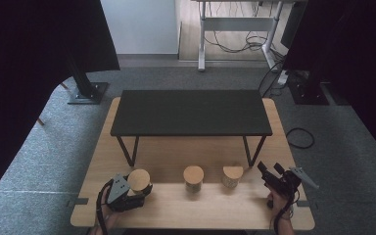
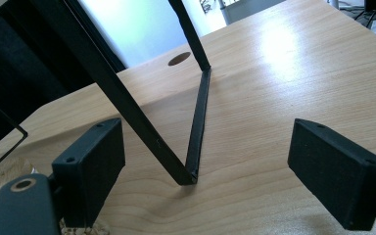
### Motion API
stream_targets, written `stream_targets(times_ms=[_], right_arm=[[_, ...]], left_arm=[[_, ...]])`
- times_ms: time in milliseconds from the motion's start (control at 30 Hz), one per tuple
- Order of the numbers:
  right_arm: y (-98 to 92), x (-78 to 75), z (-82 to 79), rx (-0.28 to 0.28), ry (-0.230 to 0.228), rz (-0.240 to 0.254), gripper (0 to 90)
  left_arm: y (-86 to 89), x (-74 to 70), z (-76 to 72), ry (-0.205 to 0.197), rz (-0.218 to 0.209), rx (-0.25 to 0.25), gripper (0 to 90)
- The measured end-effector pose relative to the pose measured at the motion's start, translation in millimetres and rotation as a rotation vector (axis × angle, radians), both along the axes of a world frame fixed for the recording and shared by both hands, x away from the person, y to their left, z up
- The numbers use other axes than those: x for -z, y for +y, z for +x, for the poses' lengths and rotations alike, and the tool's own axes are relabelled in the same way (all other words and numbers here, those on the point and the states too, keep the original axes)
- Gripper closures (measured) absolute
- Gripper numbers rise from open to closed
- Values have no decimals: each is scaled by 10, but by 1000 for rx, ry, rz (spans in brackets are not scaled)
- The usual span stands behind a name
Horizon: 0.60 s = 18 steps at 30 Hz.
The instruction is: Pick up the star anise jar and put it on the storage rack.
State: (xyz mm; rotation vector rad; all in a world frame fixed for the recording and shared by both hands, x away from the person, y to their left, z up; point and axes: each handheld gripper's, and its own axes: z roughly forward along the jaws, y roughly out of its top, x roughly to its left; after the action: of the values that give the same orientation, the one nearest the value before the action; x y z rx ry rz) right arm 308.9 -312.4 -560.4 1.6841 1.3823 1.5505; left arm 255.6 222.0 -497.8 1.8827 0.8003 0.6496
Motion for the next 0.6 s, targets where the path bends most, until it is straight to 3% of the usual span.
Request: stream_targets(times_ms=[600], right_arm=[[1,0,2,-2,2,-1,134]], left_arm=[[7,-143,-51,-18,-13,15,256]])
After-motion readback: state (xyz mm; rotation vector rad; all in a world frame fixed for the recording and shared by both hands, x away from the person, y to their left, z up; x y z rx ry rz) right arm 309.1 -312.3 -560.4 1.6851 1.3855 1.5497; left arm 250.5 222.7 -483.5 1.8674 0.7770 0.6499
